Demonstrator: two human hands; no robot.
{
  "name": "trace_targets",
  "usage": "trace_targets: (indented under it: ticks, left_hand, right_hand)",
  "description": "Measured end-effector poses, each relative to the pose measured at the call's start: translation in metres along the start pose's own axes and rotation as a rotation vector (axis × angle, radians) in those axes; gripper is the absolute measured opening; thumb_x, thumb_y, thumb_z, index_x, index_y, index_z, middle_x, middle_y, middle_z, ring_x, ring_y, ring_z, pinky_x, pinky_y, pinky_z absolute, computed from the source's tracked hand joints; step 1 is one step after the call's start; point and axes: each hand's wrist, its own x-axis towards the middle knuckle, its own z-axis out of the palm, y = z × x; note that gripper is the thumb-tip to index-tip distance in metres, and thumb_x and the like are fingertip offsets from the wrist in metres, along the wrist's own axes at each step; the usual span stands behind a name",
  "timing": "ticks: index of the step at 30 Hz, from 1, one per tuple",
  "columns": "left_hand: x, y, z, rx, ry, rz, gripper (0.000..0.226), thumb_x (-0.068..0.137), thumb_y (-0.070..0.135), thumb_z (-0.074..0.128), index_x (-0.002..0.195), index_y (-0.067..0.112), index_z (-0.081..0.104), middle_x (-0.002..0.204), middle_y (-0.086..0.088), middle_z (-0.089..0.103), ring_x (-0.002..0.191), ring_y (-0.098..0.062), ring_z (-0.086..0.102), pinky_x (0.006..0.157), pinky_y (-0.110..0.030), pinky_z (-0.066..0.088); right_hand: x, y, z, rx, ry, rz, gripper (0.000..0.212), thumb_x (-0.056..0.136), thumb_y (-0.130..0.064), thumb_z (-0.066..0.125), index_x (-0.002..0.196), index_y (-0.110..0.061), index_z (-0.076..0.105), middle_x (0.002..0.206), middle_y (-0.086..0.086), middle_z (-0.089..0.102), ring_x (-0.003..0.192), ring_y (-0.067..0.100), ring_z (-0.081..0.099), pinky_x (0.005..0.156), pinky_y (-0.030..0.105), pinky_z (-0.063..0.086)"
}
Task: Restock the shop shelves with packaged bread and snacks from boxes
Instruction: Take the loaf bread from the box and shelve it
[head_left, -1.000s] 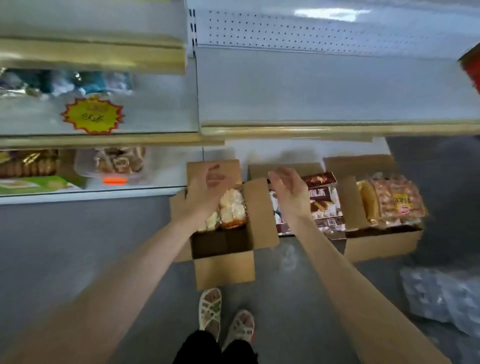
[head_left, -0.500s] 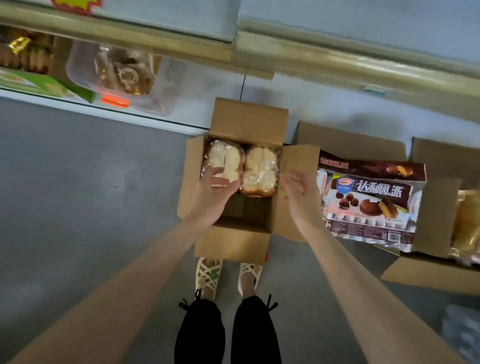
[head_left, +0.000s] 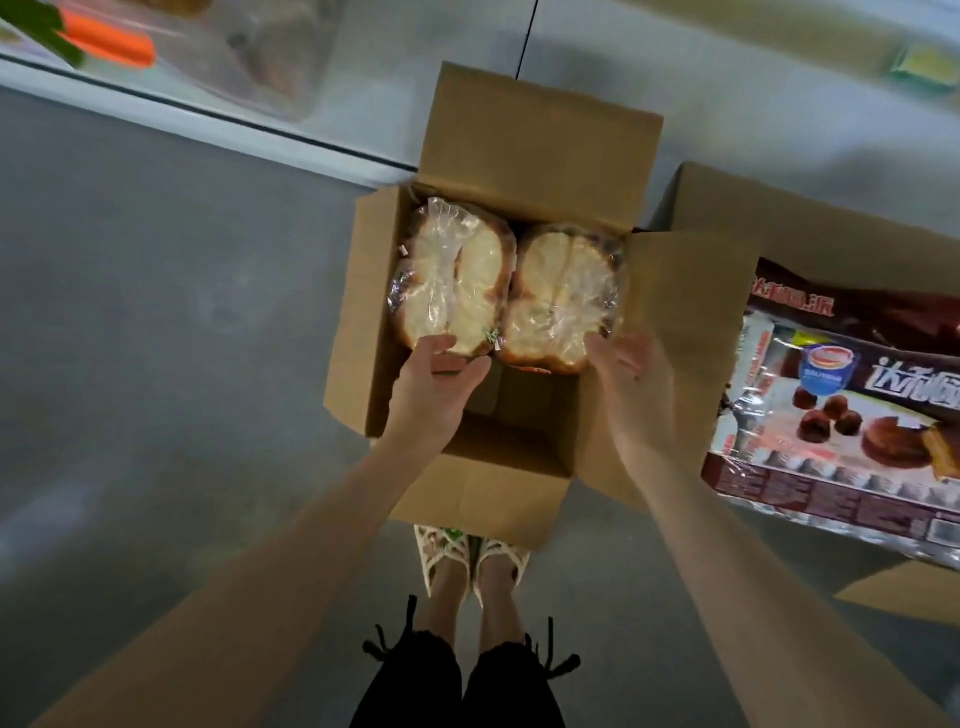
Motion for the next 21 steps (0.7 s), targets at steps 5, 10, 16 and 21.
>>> trace_targets:
  ticks: [5, 10, 16, 21]
  left_hand:
    - [0.025, -0.009, 0.012, 0.038, -0.054, 0.028, 0.048, 0.090, 0.036, 0.065, 0.129, 0.016, 0.048, 0.114, 0.000, 0.064, 0.093, -0.013, 0.063, 0.069, -0.023, 0.050]
    - [0.039, -0.007, 0.021, 0.064, -0.046, 0.037, 0.047, 0.090, 0.037, 0.065, 0.130, 0.018, 0.049, 0.111, 0.003, 0.061, 0.088, -0.004, 0.058, 0.063, -0.016, 0.044]
    - [0.046, -0.010, 0.026, 0.085, -0.045, 0.031, 0.046, 0.090, 0.038, 0.064, 0.129, 0.019, 0.049, 0.107, 0.007, 0.060, 0.096, -0.009, 0.059, 0.069, -0.016, 0.044]
    - [0.046, -0.008, 0.028, 0.090, -0.061, 0.031, 0.047, 0.091, 0.038, 0.063, 0.131, 0.019, 0.049, 0.109, 0.007, 0.060, 0.097, -0.010, 0.059, 0.070, -0.019, 0.044]
  right_hand:
    - [0.028, 0.008, 0.014, 0.067, 0.006, 0.021, 0.086, 0.082, -0.056, 0.065, 0.150, -0.018, 0.028, 0.150, 0.000, 0.041, 0.135, 0.018, 0.041, 0.113, 0.043, 0.034]
    - [0.049, 0.004, 0.023, 0.102, -0.024, -0.020, 0.079, 0.083, -0.050, 0.069, 0.147, -0.022, 0.033, 0.144, -0.007, 0.047, 0.128, 0.010, 0.046, 0.109, 0.034, 0.037]
    - [0.063, 0.005, 0.029, -0.023, 0.025, 0.006, 0.057, 0.087, -0.044, 0.066, 0.134, -0.016, 0.049, 0.133, -0.001, 0.056, 0.121, 0.016, 0.053, 0.104, 0.036, 0.043]
    - [0.065, 0.006, 0.026, 0.020, 0.051, -0.011, 0.021, 0.092, -0.031, 0.063, 0.104, -0.014, 0.068, 0.100, -0.001, 0.070, 0.092, 0.011, 0.065, 0.084, 0.026, 0.052]
